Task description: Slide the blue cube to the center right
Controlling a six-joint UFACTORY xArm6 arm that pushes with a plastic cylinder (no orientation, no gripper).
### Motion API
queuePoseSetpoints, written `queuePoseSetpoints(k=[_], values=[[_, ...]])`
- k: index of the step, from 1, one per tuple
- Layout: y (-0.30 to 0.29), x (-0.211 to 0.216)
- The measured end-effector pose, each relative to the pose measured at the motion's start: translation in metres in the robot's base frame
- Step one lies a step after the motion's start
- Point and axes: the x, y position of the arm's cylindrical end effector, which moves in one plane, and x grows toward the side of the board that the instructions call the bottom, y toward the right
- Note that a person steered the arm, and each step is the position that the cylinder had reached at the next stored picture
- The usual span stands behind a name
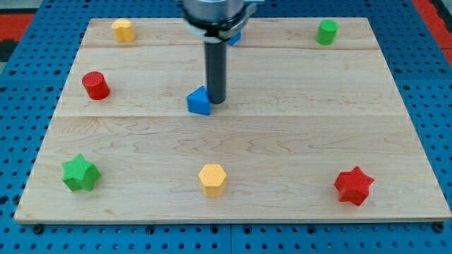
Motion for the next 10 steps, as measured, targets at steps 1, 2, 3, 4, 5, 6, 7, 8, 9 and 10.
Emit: queuePoseSetpoints(k=[1,2,3,4,5,6,7,8,9,10], values=[[-0.035,0.025],[-0.041,0.025],[-0.051,-0.01],[-0.084,-0.021],[-0.102,-0.003],[-0.086,0.011],[-0.083,0.028],[-0.071,0.04],[-0.105,0.079],[-0.105,0.132]])
